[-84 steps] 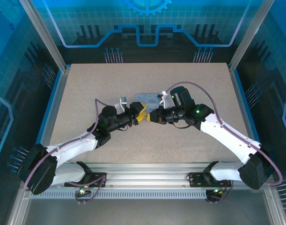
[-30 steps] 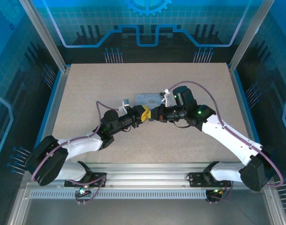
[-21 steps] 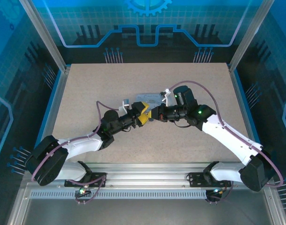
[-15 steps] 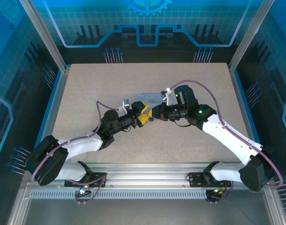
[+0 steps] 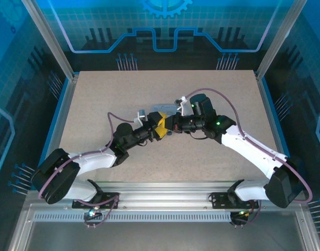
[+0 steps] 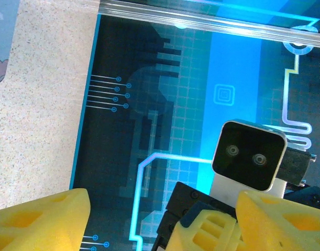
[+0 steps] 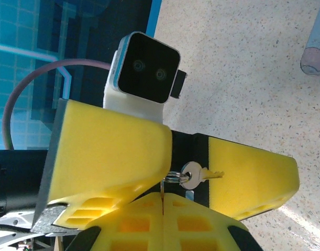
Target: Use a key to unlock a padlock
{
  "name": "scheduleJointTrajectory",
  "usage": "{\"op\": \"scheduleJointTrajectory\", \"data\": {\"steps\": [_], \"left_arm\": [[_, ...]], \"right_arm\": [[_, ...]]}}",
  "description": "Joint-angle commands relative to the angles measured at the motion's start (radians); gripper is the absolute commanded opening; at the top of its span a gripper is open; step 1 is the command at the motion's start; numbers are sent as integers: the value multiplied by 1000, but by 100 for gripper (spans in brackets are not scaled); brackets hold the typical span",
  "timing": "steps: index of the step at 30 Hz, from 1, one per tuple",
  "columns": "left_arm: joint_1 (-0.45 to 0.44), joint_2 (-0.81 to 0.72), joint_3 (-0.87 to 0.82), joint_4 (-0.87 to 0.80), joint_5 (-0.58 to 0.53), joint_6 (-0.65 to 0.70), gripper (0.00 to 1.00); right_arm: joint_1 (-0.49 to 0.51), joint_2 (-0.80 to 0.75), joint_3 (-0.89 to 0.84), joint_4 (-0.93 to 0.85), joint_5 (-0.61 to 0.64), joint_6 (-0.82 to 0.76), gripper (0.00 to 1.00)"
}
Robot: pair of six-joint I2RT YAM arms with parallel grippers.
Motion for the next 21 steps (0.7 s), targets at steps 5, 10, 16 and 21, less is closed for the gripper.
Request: {"op": "scheduleJointTrajectory", "data": {"steps": [5, 10, 16, 21], "left_arm": [[14, 5, -23, 92, -19, -9, 63], [16, 6, -22, 94, -17, -9, 51], [16, 4, -37, 86, -19, -14, 37], [16, -4, -38, 61, -20, -14, 30]], "right_arm": [[14, -54, -64, 30, -6, 20, 0], [13, -71, -82, 26, -3, 18, 0], [11, -83, -87, 26, 1, 15, 0], [8, -91, -92, 25, -1, 14, 0]]}}
